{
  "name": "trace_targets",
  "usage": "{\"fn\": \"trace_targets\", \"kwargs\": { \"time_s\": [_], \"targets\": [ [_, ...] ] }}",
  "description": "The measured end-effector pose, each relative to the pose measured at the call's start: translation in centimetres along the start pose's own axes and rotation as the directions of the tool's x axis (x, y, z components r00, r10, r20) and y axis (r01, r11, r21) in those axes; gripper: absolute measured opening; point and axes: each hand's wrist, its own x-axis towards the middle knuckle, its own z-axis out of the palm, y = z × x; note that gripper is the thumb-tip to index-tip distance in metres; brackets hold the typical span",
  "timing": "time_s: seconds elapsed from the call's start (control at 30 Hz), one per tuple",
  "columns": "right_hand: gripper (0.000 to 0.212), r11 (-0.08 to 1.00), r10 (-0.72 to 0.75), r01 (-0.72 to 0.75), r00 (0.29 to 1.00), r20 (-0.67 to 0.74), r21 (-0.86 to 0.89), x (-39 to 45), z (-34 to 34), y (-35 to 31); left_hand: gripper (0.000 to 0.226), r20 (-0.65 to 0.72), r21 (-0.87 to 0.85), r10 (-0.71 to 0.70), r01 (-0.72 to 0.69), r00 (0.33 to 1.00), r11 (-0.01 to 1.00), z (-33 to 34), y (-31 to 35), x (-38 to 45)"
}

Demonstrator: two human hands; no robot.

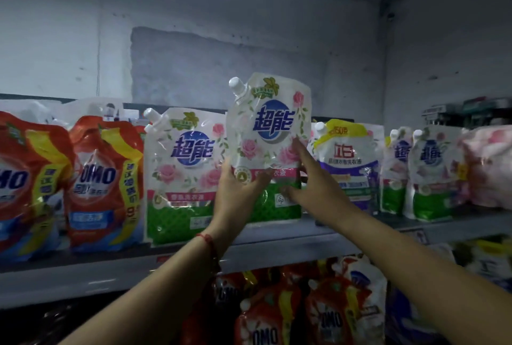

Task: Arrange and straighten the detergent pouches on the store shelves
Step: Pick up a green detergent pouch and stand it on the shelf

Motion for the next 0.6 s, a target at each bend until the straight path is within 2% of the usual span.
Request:
{"fn": "trace_targets", "kwargs": {
  "time_s": [0.13, 0.23, 0.3, 0.4, 0.47, 0.6],
  "targets": [
    [0.1, 0.998, 0.039, -0.036, 0.999, 0.037, -0.06, 1.0, -0.5, 4.4, 0.052, 0.029, 0.215, -0.039, 0.031, 0.999, 0.976, 2.2, -2.5, 0.7],
    [0.091, 0.995, 0.09, -0.087, 0.994, 0.063, -0.057, 0.6, 0.6, 7.1, 0.043, 0.088, 0.511, -0.137, 0.074, 0.987, 0.856, 2.3, -4.3, 0.1],
    [0.083, 0.995, 0.077, -0.076, 0.997, 0.024, -0.07, 0.4, 1.1, 7.9, 0.048, 0.112, 0.549, -0.241, 0.142, 0.964, 0.824, 1.9, -4.8, -0.1],
    [0.081, 0.994, 0.046, -0.045, 0.999, 0.002, -0.097, 0.8, 1.1, 8.3, 0.053, 0.151, 0.598, -0.312, 0.165, 0.938, 0.784, 0.9, -4.2, -0.3],
    [0.078, 0.986, 0.025, -0.025, 1.0, -0.003, -0.167, 1.4, 0.5, 8.1, 0.068, 0.173, 0.658, -0.296, 0.114, 0.939, 0.744, 0.4, -3.7, -1.0],
    [0.072, 0.939, -0.11, 0.082, 0.992, -0.067, -0.333, 4.2, -2.0, 5.1, 0.122, 0.237, 0.792, -0.183, -0.081, 0.954, 0.605, 0.2, -3.5, -2.4]
  ]
}}
